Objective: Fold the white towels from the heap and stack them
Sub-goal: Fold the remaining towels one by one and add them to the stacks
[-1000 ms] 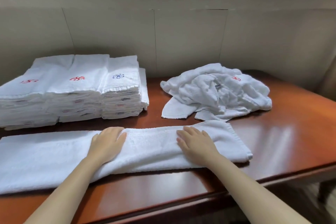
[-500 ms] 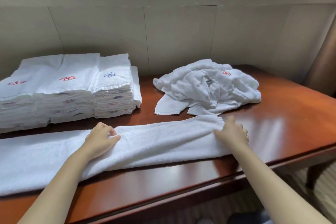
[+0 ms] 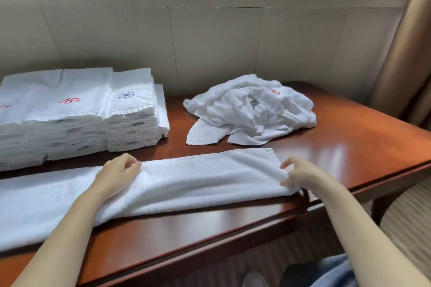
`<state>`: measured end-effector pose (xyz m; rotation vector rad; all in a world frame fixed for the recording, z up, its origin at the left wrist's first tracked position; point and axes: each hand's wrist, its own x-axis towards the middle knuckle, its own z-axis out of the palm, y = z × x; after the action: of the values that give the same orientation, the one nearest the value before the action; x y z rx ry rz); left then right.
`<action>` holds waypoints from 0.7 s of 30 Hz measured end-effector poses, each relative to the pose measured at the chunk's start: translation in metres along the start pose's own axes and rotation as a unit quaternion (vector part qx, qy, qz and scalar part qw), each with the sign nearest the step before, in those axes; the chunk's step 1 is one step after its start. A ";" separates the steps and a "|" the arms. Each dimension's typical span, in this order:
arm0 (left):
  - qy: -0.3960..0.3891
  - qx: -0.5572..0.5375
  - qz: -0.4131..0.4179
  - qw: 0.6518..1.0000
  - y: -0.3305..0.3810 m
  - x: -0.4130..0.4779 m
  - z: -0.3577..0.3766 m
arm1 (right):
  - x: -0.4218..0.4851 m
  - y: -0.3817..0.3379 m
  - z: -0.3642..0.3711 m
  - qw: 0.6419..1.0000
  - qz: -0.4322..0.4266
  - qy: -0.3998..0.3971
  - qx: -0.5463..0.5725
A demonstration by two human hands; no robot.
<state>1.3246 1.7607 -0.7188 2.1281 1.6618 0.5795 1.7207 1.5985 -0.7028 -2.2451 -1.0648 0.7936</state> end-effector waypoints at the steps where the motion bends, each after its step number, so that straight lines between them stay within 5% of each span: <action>1: -0.004 -0.010 0.013 1.000 -0.002 -0.001 -0.002 | 0.000 0.002 -0.006 1.000 0.003 0.007 -0.020; 6: -0.001 -0.025 0.068 0.997 -0.005 -0.011 -0.004 | 0.003 0.010 -0.024 0.994 0.033 0.052 -0.089; 14: 0.015 -0.003 0.116 0.993 -0.013 -0.019 -0.002 | -0.007 0.000 -0.034 0.976 0.081 -0.018 -0.203; 21: 0.028 0.042 0.119 0.992 -0.011 -0.025 0.001 | 0.001 0.002 -0.012 0.965 0.077 0.080 -0.239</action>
<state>1.3103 1.7386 -0.7275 2.4115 1.4958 0.6538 1.7306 1.5955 -0.6963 -2.7693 -1.1017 0.4316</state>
